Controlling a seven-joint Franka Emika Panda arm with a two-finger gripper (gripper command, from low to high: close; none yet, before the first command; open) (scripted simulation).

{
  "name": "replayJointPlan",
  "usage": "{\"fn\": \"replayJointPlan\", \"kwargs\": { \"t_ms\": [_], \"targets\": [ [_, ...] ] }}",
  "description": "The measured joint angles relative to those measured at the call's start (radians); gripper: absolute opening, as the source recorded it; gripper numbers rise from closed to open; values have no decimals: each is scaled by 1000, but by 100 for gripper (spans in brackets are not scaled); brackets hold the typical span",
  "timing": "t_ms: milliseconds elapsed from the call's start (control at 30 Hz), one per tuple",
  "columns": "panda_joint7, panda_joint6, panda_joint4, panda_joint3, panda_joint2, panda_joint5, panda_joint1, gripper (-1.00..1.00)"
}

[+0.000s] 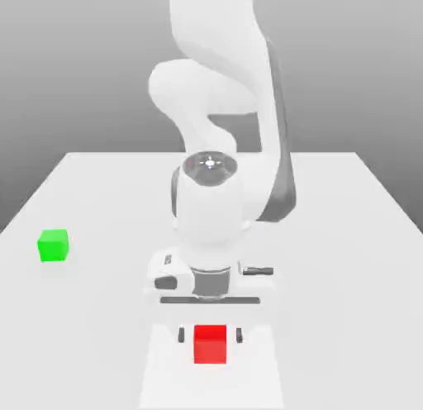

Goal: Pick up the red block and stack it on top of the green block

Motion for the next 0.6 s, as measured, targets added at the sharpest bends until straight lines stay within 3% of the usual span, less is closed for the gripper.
{"fn": "replayJointPlan", "kwargs": {
  "t_ms": [133, 333, 600],
  "targets": [
    [3, 0, 0, 0, 0, -3, -1, -100],
    [6, -163, -28, 3, -191, -4, -9, -100],
    [317, -217, -66, -117, -287, -59, -275, -100]
  ]
}}
